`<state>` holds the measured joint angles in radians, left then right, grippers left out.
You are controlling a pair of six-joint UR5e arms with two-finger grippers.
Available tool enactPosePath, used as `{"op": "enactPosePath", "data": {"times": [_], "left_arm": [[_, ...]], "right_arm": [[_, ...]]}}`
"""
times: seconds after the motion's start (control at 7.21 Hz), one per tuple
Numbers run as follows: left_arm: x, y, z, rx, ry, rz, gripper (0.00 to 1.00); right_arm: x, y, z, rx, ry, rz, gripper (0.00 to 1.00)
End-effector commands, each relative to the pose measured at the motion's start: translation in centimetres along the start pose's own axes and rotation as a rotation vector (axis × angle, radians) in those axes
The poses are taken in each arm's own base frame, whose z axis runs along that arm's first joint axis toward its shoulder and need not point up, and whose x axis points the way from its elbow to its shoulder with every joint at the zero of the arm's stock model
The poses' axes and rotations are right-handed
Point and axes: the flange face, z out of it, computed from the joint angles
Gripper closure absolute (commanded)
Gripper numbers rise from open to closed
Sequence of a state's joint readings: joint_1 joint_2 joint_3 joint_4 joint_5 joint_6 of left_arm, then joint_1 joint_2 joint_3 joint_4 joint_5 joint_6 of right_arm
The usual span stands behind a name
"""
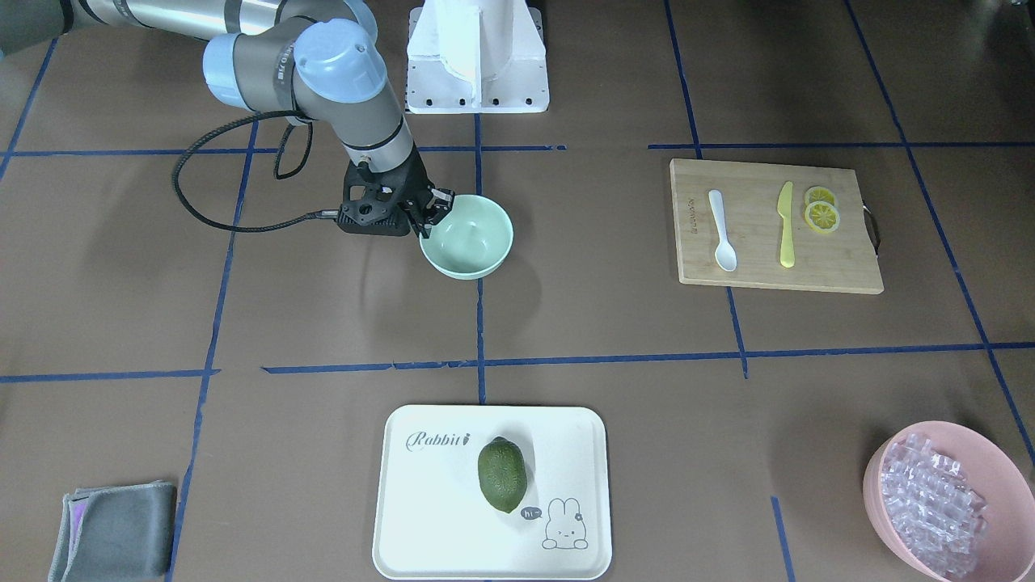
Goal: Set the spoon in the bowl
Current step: 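Carry the green bowl with the right gripper to the table centre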
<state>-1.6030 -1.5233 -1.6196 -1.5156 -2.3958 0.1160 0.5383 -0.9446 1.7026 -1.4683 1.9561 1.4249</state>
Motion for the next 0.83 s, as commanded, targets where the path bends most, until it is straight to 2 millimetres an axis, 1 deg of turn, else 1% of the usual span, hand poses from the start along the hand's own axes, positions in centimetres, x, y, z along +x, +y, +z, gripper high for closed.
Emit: {"op": "enactPosePath", "data": {"times": [0.0,0.14,0.28,0.42,0.55,0.69], "left_arm": [[0.0,0.0,0.0,-0.001,0.000,0.001,0.00],[-0.1,0.0,0.0,-0.001,-0.001,0.001,0.00],[0.0,0.0,0.0,-0.001,0.000,0.000,0.00],[-0.1,0.0,0.0,-0.001,-0.001,0.000,0.00],[-0.1,0.0,0.0,-0.001,-0.001,0.000,0.00],[0.0,0.0,0.0,-0.001,0.000,0.000,0.00]], "right_arm": [[-0.9,0.8,1.0,-0.006,0.007,-0.011,0.97],[-1.4,1.2,0.9,-0.010,0.000,-0.017,0.95],[-1.8,1.5,1.2,-0.014,0.004,-0.021,0.92],[-1.9,1.3,1.7,-0.007,0.013,-0.020,0.90],[-1.9,1.4,1.8,-0.004,0.014,-0.021,0.28],[-2.1,1.3,1.4,0.011,0.007,-0.021,0.00]]}}
